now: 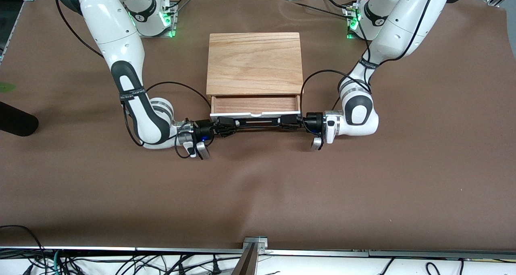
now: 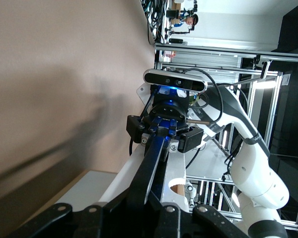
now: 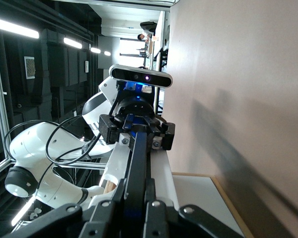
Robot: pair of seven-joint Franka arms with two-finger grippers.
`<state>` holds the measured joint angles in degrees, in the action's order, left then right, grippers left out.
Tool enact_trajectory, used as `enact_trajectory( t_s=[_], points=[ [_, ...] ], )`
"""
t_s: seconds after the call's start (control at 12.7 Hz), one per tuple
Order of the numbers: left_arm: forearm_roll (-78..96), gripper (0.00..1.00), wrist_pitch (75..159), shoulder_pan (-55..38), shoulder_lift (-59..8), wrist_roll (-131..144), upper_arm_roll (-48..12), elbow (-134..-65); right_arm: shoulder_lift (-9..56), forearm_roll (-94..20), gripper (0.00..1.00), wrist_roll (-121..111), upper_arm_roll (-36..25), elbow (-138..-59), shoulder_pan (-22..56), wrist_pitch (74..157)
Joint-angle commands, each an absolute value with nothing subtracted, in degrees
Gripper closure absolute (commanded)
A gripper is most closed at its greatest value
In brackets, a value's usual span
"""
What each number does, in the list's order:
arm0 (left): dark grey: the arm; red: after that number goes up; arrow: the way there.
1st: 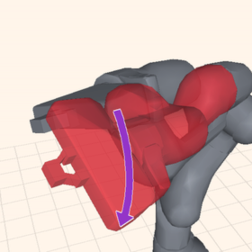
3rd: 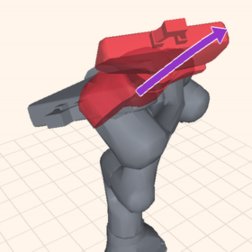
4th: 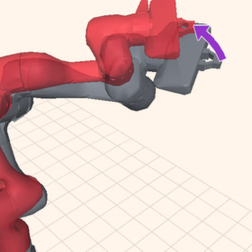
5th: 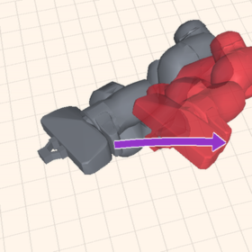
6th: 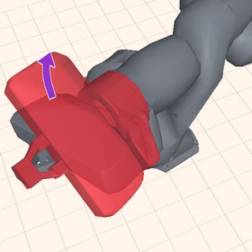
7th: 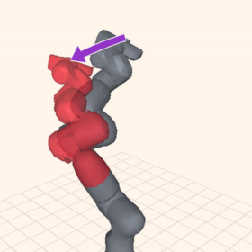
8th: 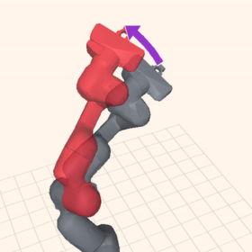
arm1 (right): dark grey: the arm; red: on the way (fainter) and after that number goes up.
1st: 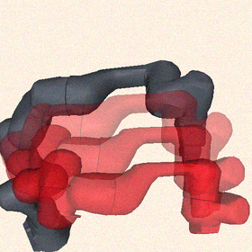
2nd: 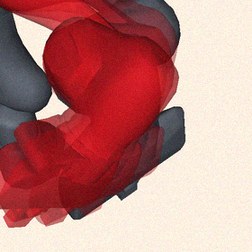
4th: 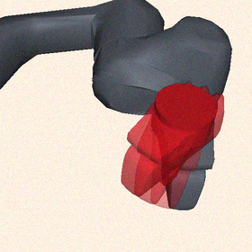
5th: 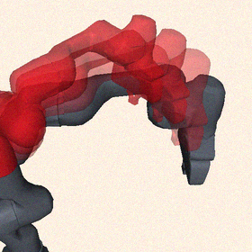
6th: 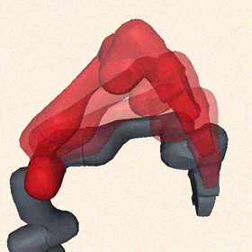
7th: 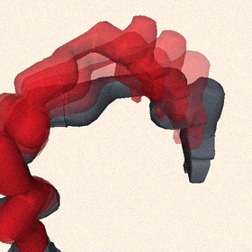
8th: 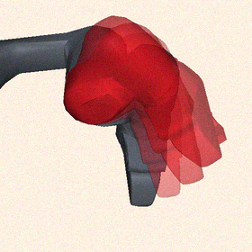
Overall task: Pull top drawer with both arms simultaneously
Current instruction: 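Pull the handle away from the cabinet with both grippers together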
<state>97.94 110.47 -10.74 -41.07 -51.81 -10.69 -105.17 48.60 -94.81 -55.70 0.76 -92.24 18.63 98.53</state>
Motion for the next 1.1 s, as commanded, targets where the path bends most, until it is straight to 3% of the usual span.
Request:
enact_trajectory(
  t_s=[0.0, 1.02],
  points=[
    [94.83, 1.00, 111.45, -9.67, -42.71, -47.38, -8.53, -104.86, 49.30, -98.53, 0.92, -50.02, -0.62, -85.26, 15.03, 100.02],
    [96.33, 1.00, 111.36, -10.37, -48.25, -40.69, -6.16, -95.19, 56.16, -98.44, 0.92, -43.08, -1.05, -73.58, 14.06, 102.74]
  ],
)
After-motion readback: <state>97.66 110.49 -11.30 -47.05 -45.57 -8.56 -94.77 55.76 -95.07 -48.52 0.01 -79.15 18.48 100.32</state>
